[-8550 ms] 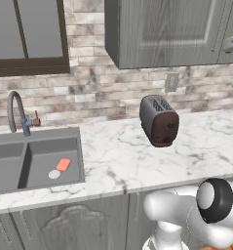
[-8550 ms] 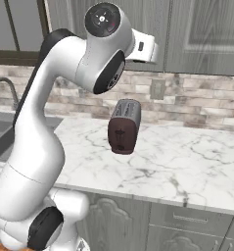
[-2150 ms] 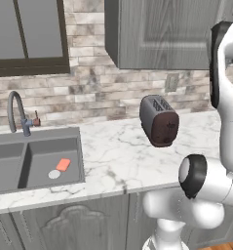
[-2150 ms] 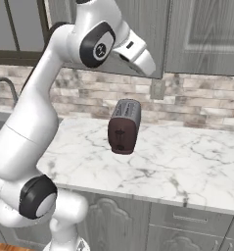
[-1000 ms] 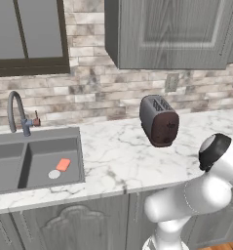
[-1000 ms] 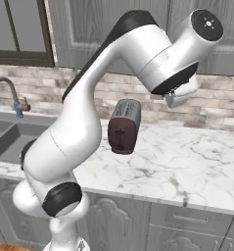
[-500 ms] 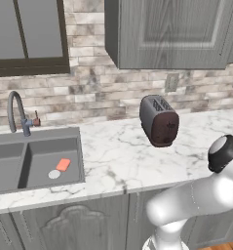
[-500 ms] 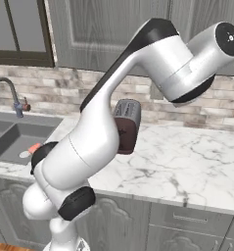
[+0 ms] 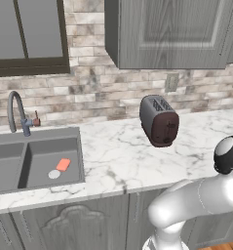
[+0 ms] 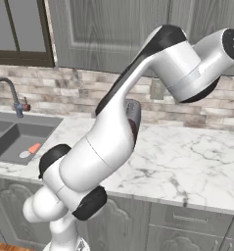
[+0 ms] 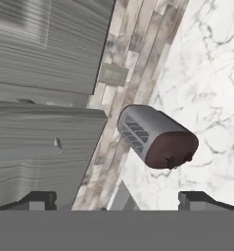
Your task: Open the cabinet, pick the kettle from the cabinet, and place it in the sink.
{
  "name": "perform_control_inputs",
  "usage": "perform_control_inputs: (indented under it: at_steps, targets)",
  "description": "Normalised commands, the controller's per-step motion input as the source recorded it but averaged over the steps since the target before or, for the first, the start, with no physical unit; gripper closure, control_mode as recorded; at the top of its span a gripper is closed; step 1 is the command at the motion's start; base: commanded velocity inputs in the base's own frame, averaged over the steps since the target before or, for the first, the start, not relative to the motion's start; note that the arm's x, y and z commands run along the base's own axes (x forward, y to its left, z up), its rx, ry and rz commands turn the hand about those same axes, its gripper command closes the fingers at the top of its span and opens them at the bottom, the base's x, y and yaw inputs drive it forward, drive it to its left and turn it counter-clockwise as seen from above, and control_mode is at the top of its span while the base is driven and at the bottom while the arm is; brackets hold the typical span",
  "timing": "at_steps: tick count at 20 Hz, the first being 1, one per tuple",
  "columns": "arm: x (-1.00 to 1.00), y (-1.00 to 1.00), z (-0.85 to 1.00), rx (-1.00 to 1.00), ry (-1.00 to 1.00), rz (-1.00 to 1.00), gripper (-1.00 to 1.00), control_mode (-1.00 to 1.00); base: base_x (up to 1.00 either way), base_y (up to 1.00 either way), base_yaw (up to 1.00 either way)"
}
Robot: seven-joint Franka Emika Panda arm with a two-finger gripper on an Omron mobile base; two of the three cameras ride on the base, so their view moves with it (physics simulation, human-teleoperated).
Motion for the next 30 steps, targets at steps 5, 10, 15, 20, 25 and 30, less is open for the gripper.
perform_control_inputs:
  at_steps: [5, 10, 15, 20, 25, 30]
  targets:
    - [0.42, -0.01, -0.08, 0.10, 0.00, -0.02, -1.00, -1.00, 0.00, 0.00, 0.00]
    - [0.40, -0.01, 0.00, 0.11, 0.00, 0.00, -1.00, -1.00, 0.00, 0.00, 0.00]
    - [0.38, -0.06, -0.02, 0.13, 0.00, 0.00, -1.00, -1.00, 0.00, 0.00, 0.00]
    - [0.40, -0.09, -0.03, 0.14, 0.00, 0.00, -1.00, -1.00, 0.00, 0.00, 0.00]
    - [0.42, -0.15, 0.00, 0.13, 0.00, 0.00, -1.00, -1.00, 0.00, 0.00, 0.00]
    - [0.42, -0.15, 0.00, 0.12, 0.00, 0.00, -1.00, -1.00, 0.00, 0.00, 0.00]
